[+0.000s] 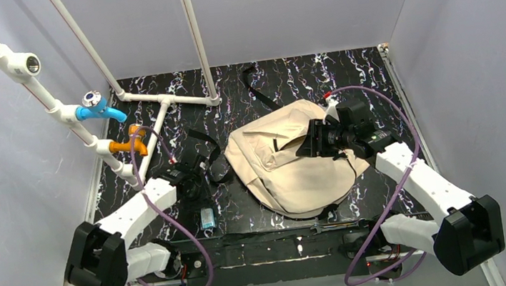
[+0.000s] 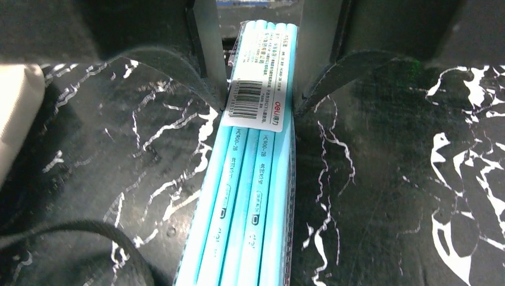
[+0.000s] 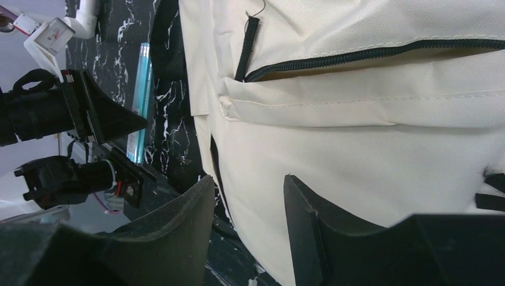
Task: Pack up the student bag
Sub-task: Pick up the stationery from the center of the board.
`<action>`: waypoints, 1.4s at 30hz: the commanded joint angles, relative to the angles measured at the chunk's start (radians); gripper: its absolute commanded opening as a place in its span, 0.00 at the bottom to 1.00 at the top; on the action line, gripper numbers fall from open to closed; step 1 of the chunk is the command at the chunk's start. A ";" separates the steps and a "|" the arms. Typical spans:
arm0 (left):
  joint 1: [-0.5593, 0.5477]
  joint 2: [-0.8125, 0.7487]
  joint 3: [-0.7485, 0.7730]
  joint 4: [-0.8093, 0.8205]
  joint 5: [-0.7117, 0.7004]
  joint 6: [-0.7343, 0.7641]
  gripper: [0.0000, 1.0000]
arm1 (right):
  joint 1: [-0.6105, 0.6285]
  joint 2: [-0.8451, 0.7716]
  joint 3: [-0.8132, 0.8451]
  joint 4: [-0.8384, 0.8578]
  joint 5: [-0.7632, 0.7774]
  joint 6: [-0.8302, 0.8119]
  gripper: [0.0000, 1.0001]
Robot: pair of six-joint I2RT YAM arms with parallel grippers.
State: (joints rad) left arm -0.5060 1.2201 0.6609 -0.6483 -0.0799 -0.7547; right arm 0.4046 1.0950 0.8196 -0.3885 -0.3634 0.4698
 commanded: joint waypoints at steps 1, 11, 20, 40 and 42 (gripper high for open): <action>0.003 -0.092 0.031 -0.098 0.047 -0.004 0.33 | 0.024 0.003 0.006 0.049 -0.050 0.052 0.55; 0.002 -0.285 0.075 -0.125 0.221 -0.025 0.32 | 0.185 0.021 -0.033 0.217 -0.027 0.375 0.55; 0.003 -0.380 0.095 -0.068 0.311 0.015 0.27 | 0.465 0.178 -0.043 0.575 0.114 0.754 0.56; 0.001 -0.439 0.115 -0.053 0.399 0.183 0.27 | 0.596 0.524 0.194 0.652 0.206 0.757 0.49; 0.001 -0.437 0.123 -0.067 0.402 0.220 0.27 | 0.596 0.543 0.229 0.612 0.173 0.740 0.48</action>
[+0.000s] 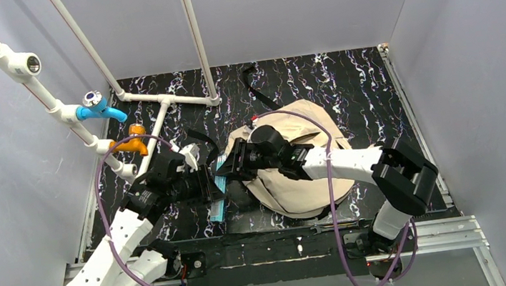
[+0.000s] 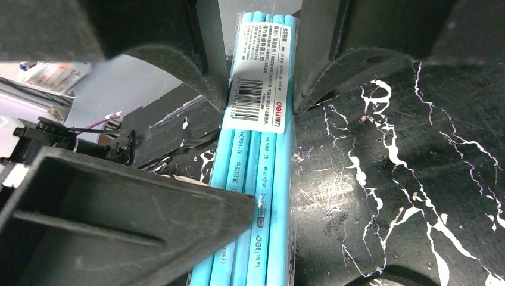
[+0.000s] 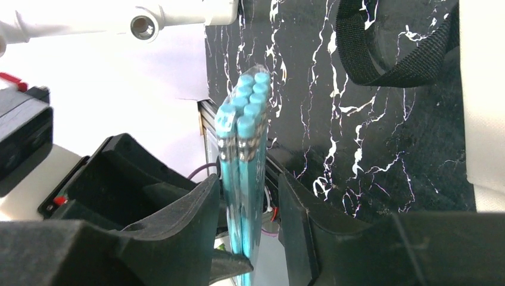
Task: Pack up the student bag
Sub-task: Pick up the stationery from the center of the board.
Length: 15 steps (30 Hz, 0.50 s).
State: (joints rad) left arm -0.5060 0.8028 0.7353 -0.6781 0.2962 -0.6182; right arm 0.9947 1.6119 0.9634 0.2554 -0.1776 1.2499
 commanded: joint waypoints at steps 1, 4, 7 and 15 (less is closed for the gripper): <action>0.001 -0.017 0.054 -0.046 0.027 0.099 0.27 | 0.005 0.034 0.104 -0.062 -0.030 -0.053 0.48; 0.000 -0.006 0.072 -0.068 0.026 0.142 0.27 | 0.003 0.048 0.159 -0.169 -0.078 -0.111 0.48; 0.001 0.010 0.089 -0.090 0.018 0.181 0.27 | -0.003 0.023 0.151 -0.200 -0.084 -0.123 0.48; 0.001 0.047 0.123 -0.104 0.047 0.232 0.26 | -0.062 0.016 0.177 -0.251 -0.206 -0.172 0.47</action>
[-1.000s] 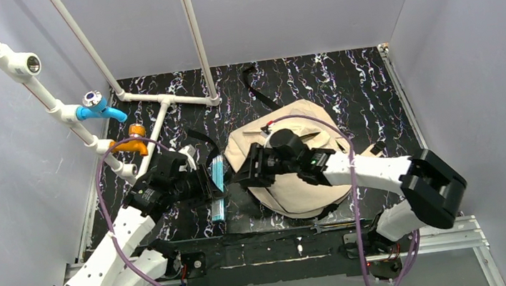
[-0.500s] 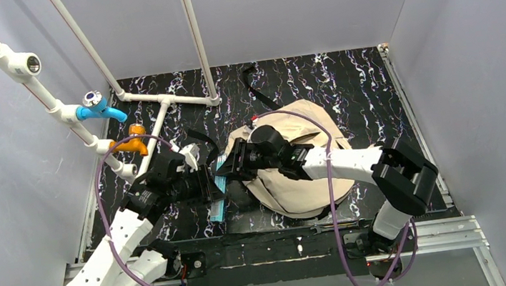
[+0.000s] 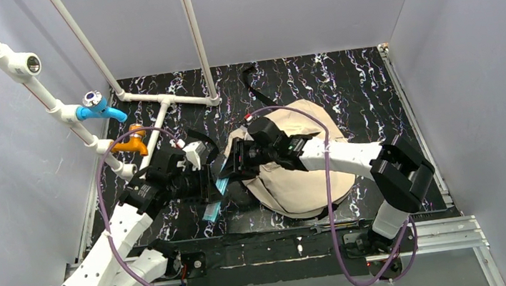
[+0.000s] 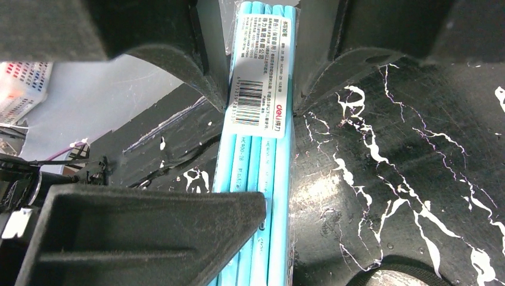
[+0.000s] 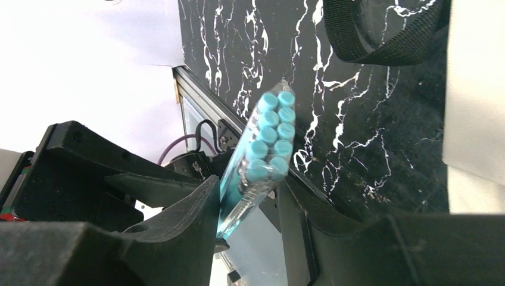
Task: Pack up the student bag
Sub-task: Pick up the stationery from the center of the board.
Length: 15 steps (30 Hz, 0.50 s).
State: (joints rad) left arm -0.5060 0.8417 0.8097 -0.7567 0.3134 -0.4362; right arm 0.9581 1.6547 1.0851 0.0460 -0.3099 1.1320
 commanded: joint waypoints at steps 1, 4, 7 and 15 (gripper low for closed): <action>0.001 0.013 0.052 -0.026 0.031 0.054 0.26 | -0.029 -0.028 0.055 -0.038 -0.078 -0.056 0.47; -0.001 0.019 0.058 -0.029 0.039 0.061 0.26 | -0.037 -0.034 0.028 0.022 -0.097 -0.024 0.43; -0.005 0.027 0.060 -0.029 0.038 0.064 0.26 | -0.040 -0.032 -0.013 0.125 -0.128 0.042 0.38; -0.019 0.043 0.080 -0.035 0.038 0.084 0.27 | -0.050 -0.029 -0.078 0.285 -0.133 0.170 0.18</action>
State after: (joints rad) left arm -0.5167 0.8841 0.8371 -0.7696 0.3271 -0.3813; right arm 0.9154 1.6543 1.0328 0.1925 -0.4152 1.2312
